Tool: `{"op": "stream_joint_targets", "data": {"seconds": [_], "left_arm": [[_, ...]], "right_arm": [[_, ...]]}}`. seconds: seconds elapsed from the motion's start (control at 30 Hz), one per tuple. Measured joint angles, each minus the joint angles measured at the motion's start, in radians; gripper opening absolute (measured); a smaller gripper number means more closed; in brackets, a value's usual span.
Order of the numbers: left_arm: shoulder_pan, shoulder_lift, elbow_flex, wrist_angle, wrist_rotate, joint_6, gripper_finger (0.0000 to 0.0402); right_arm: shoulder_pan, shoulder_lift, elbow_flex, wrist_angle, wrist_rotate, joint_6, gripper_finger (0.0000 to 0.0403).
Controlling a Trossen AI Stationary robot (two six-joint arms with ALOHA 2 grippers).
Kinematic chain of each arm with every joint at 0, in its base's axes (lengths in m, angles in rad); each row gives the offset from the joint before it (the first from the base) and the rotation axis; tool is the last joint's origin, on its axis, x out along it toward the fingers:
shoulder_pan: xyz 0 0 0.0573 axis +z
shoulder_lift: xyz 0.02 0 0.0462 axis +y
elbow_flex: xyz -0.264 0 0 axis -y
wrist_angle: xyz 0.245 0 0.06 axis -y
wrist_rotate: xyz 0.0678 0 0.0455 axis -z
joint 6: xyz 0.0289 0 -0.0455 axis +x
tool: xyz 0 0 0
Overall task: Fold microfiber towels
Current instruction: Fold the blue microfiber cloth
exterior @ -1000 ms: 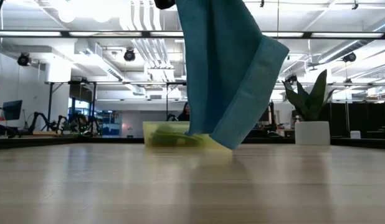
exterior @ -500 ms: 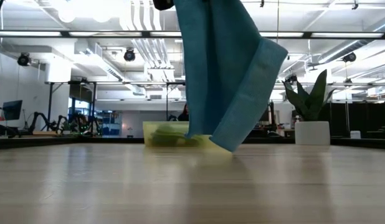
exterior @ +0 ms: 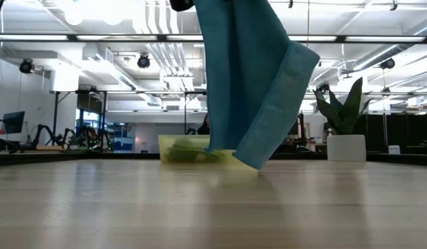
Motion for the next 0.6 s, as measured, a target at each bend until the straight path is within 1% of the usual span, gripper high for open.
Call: {"op": "stream_joint_targets", "data": {"seconds": [0.13, 0.23, 0.33, 0.43, 0.53, 0.6], "left_arm": [[0.000, -0.003, 0.007, -0.032, -0.016, 0.014, 0.0000], [0.000, -0.009, 0.029, -0.130, -0.034, 0.094, 0.0000], [-0.001, -0.016, 0.067, -0.272, -0.115, 0.201, 0.0000], [0.000, -0.017, 0.110, -0.392, -0.209, 0.274, 0.0000], [0.000, -0.018, 0.148, -0.438, -0.272, 0.319, 0.0000], [0.000, -0.018, 0.170, -0.441, -0.280, 0.336, 0.0000]], "right_arm": [[0.001, -0.002, 0.000, 0.000, -0.001, 0.130, 0.0013], [0.006, -0.008, 0.000, 0.000, -0.020, 0.211, 0.0026], [0.007, -0.011, 0.000, 0.001, -0.087, 0.265, 0.0043], [0.007, -0.008, 0.000, -0.007, -0.139, 0.312, 0.0063], [0.007, -0.004, -0.001, -0.028, -0.145, 0.338, 0.0086], [0.007, -0.003, -0.002, -0.028, -0.146, 0.354, 0.0100]]}}
